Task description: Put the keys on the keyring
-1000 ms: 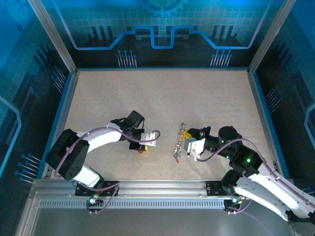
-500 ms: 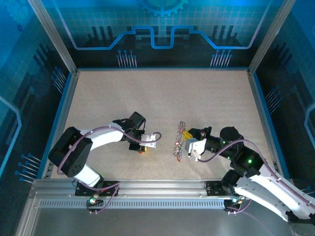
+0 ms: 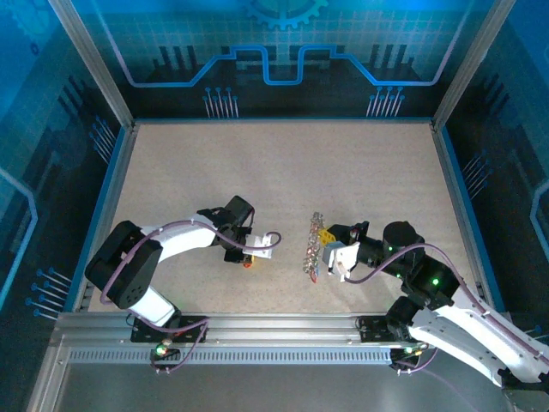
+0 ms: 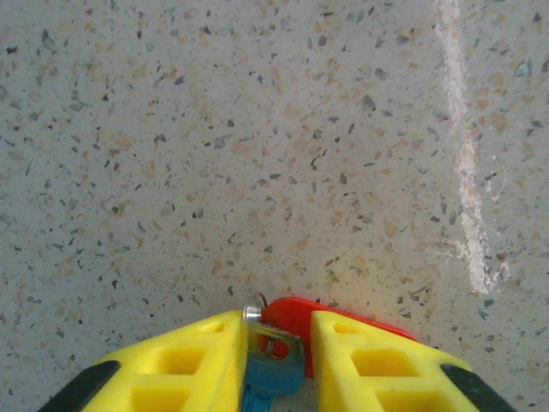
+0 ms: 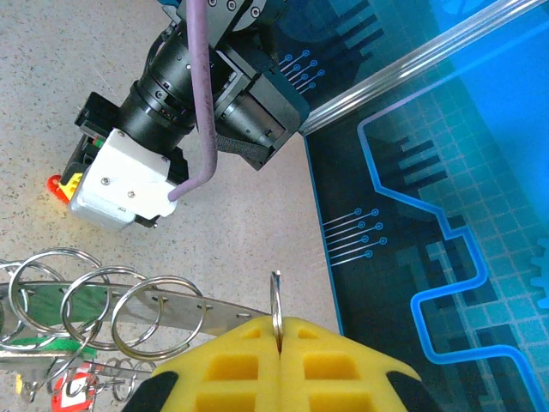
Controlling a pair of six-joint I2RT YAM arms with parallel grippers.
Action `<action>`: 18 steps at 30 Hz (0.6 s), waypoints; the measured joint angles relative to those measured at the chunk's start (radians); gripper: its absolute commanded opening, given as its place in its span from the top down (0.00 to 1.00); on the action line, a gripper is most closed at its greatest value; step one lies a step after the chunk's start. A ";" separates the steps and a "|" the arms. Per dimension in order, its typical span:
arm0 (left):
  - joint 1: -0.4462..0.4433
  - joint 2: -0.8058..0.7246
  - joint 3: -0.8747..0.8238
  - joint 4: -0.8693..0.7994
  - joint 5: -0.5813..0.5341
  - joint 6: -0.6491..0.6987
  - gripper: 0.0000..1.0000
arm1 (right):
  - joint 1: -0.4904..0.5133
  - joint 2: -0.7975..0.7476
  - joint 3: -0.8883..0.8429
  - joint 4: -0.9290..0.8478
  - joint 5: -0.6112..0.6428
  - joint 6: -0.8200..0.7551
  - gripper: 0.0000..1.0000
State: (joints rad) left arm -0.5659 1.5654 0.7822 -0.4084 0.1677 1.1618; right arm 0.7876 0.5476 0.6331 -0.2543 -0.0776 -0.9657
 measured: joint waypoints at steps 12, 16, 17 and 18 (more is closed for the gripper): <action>0.000 0.000 0.000 0.013 -0.023 -0.011 0.74 | 0.000 0.000 0.000 0.000 0.000 0.000 1.00; 0.001 0.000 0.002 0.014 -0.022 -0.037 0.70 | 0.000 0.000 0.000 0.000 0.000 0.000 1.00; 0.005 0.000 0.005 0.014 -0.021 -0.048 0.68 | 0.000 0.000 0.000 0.000 0.000 0.000 1.00; 0.008 0.000 0.009 0.013 -0.018 -0.062 0.66 | 0.000 0.000 0.000 0.000 0.000 0.000 1.00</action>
State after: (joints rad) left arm -0.5575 1.5654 0.7914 -0.3950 0.1501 1.0996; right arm 0.7876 0.5480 0.6331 -0.2546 -0.0780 -0.9657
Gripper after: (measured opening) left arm 0.317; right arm 0.046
